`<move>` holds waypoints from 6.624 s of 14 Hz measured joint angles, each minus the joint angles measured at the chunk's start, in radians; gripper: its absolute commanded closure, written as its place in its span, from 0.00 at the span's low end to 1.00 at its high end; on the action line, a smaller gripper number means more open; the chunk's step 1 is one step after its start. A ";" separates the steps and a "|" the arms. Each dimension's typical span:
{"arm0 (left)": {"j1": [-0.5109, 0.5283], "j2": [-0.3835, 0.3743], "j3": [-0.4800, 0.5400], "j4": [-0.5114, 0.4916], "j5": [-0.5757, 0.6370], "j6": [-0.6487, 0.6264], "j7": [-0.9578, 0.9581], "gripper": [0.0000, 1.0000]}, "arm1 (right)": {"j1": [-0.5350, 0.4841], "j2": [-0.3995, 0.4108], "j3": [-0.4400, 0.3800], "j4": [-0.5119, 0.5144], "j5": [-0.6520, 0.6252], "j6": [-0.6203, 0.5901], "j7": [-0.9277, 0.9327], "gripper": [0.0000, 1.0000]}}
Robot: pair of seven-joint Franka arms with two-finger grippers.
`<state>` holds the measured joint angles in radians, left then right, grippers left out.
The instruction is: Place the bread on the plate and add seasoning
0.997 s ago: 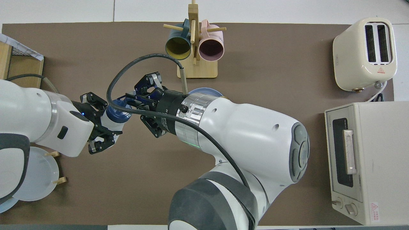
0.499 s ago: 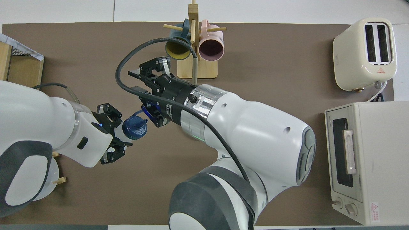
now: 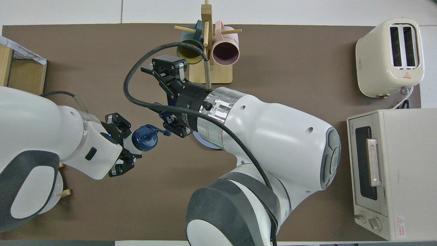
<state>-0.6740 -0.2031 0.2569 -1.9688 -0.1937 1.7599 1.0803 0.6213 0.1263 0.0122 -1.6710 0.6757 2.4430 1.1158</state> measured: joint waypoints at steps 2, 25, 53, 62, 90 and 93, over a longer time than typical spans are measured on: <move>0.000 0.000 0.002 0.000 0.002 0.009 0.000 1.00 | -0.076 -0.012 -0.002 0.000 -0.103 -0.146 -0.154 0.00; -0.105 0.237 -0.063 0.223 0.470 0.056 -0.278 1.00 | -0.523 -0.132 -0.012 0.051 -0.698 -0.963 -1.024 0.00; -0.435 0.642 -0.065 0.401 1.063 -0.355 -0.585 1.00 | -0.624 -0.131 0.024 0.063 -0.722 -0.955 -1.089 0.00; -0.471 0.784 -0.065 0.447 1.164 -0.452 -0.587 1.00 | -0.679 -0.131 0.024 0.064 -0.721 -0.956 -1.094 0.00; -0.397 0.955 -0.044 0.567 1.359 -0.458 -0.586 1.00 | -0.680 -0.131 0.021 0.064 -0.721 -0.956 -1.094 0.00; -0.365 0.955 -0.044 0.567 1.359 -0.438 -0.586 1.00 | -0.680 -0.131 0.021 0.064 -0.721 -0.956 -1.094 0.00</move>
<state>-1.0394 0.7520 0.2134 -1.4022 1.1653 1.3217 0.4946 -0.0591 -0.0046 0.0329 -1.6071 -0.0457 1.4868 0.0219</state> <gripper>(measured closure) 0.599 0.000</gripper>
